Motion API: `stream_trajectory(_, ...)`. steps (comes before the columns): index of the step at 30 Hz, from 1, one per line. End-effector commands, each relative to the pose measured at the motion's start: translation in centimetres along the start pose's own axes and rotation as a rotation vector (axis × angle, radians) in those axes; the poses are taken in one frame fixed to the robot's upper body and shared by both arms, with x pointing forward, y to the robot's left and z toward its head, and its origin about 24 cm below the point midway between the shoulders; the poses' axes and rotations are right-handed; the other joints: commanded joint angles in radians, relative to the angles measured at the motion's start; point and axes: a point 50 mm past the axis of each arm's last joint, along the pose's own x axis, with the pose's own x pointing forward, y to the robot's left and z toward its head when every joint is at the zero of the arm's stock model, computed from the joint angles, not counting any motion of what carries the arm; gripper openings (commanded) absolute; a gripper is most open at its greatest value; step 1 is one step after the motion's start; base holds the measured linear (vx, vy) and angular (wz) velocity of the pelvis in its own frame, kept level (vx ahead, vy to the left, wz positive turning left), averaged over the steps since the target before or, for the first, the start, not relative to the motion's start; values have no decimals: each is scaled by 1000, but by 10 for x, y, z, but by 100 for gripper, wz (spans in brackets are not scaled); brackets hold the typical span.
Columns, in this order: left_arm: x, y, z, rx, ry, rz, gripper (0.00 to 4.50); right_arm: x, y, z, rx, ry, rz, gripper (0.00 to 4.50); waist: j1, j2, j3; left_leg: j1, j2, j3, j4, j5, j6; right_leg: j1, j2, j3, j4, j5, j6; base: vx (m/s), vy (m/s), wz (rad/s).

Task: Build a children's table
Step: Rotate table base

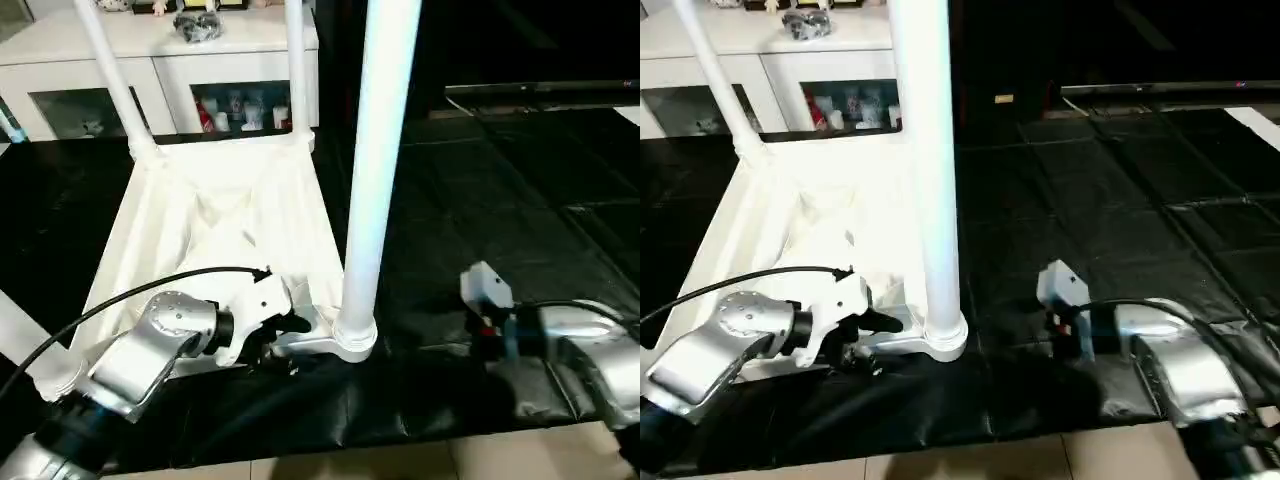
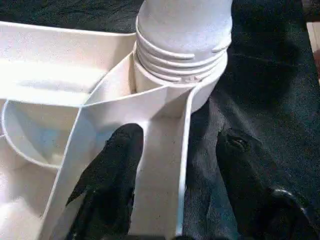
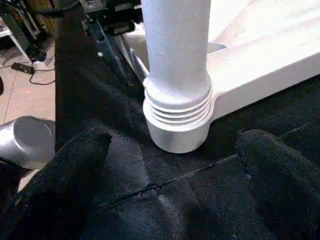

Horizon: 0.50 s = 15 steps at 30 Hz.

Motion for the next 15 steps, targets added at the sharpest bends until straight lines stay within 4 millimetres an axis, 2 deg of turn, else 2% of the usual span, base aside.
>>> stream_trajectory(1, -4, 10, 0, 21, 13, 58, 247, -2, 2, 5, -4, -4, 16, 450, 6, -6, -57, -9, 8, 0, -69, -230, 67, 55, -38, 40, -92, -372, -164, 0, 0, 0)
stream_trajectory(4, -4, 14, 0, 22, 19, 76, 226, -3, 4, 7, 9, 0, 25, 450, 8, -5, -58, -11, 9, -1, -69, -214, 69, 57, -37, 40, -90, -354, -161, 0, 0, 0)
stream_trajectory(8, -3, 14, -1, 11, 9, 68, 201, -3, 6, 9, 28, 3, 38, 450, 11, -3, -59, -9, 12, -1, -69, -208, 70, 57, -38, 41, -86, -321, -179, 0, 0, 0)
stream_trajectory(15, 0, 12, -4, -7, 2, 55, 144, -2, 7, 10, 32, 7, 43, 450, 15, -5, -55, -7, 10, -1, -70, -234, 60, 54, -41, 40, -96, -404, -149, 0, 0, 0)
